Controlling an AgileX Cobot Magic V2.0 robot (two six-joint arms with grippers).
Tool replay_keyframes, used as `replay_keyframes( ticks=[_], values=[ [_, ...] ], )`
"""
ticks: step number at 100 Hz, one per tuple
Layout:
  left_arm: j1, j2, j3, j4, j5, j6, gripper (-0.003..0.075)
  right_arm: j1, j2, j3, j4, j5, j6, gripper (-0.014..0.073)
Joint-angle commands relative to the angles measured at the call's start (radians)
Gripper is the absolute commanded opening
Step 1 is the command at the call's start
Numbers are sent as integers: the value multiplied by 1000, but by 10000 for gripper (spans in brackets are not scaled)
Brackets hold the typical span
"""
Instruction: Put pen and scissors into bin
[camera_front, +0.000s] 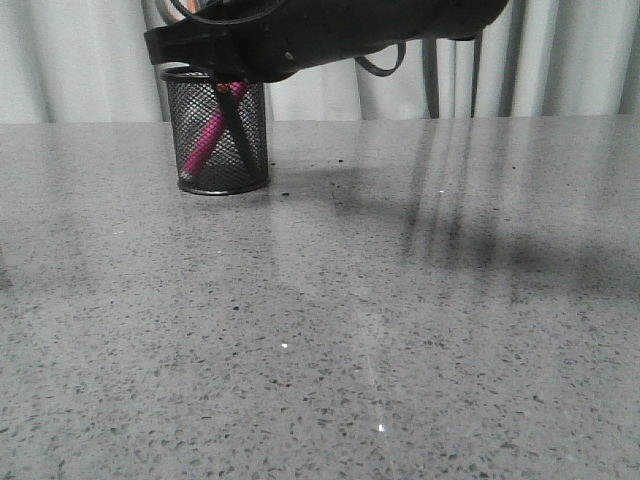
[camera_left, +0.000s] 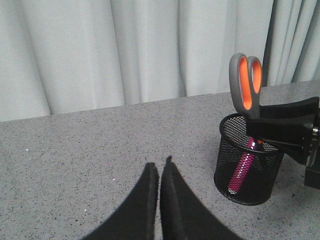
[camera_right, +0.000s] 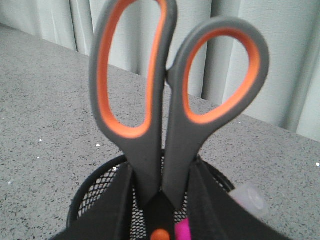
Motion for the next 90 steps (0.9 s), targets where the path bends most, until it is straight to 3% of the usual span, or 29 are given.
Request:
replay_keyframes(
  ticks=[1,28,49,74,81,90],
  values=[
    [2,-8,-26,-37,-3,-6,-19,-6,-51,-25,-6,-88,-2,-36],
    [2,-8,-26,-37,-3,-6,-19,-6,-51,-25,-6,-89,-2,262],
    [2,-8,-26,-37,-3,-6,-19,-6,-61,-25,-6,-89,-2,345],
    [2,-8,-26,-37,-3,-6,-19,-9,-155,-19,-6,-88,-2,332],
    [2,-8,-26,-37,-5,-6,-19,-17,-217,-1,-6,-85,-2,260],
    [2,-8,-26,-37,-5,-6,-19,-40,-319,43,-6,-72,-2,97]
  ],
)
